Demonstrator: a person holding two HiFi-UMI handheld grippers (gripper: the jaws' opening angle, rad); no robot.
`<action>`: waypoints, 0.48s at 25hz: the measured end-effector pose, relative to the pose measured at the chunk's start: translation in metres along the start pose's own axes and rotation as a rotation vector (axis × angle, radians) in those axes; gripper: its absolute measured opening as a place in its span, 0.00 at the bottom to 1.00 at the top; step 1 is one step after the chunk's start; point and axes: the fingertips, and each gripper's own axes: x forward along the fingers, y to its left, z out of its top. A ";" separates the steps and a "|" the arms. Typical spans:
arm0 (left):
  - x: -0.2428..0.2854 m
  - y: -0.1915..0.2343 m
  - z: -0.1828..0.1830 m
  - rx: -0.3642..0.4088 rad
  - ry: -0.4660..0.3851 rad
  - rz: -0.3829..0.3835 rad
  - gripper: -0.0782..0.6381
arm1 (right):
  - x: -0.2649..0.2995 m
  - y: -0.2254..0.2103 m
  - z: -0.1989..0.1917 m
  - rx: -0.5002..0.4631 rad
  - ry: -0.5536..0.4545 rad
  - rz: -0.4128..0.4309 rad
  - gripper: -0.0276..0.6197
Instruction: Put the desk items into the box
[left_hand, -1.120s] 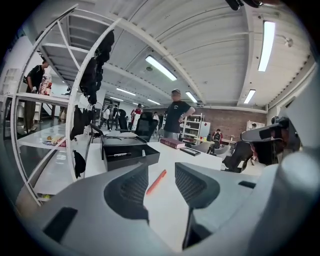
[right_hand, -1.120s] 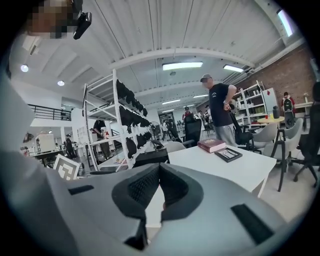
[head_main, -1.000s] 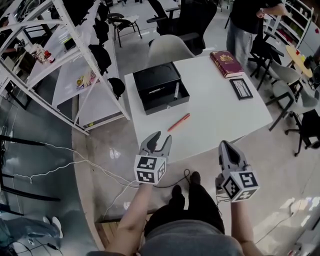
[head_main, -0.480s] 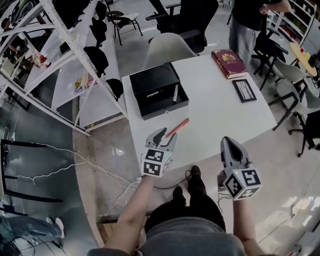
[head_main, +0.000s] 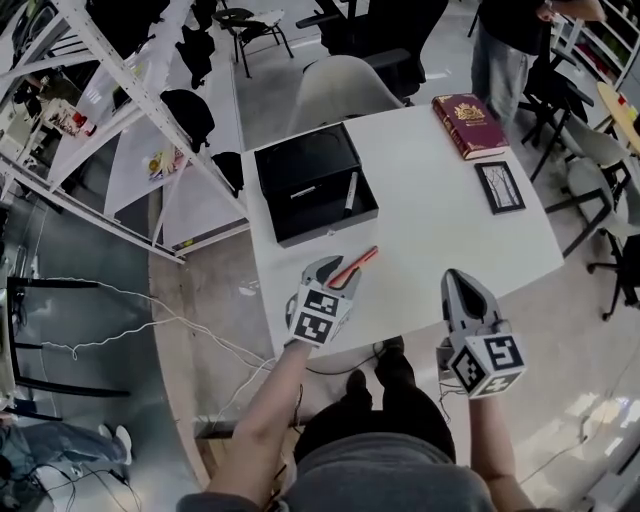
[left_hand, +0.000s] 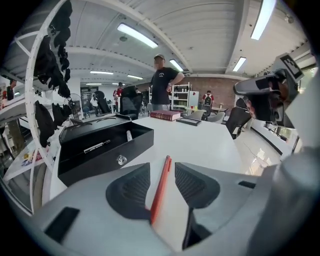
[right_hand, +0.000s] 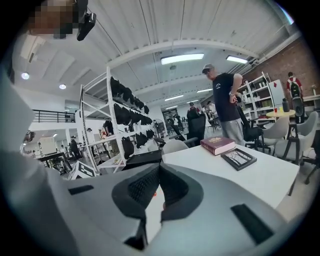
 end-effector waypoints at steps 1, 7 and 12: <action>0.003 0.000 -0.001 0.005 0.016 -0.005 0.33 | 0.003 -0.002 0.000 0.002 0.004 0.004 0.05; 0.022 -0.002 -0.010 0.033 0.109 -0.040 0.32 | 0.016 -0.015 0.001 0.007 0.024 0.023 0.05; 0.033 -0.002 -0.018 0.047 0.175 -0.052 0.32 | 0.026 -0.021 0.001 0.012 0.040 0.039 0.05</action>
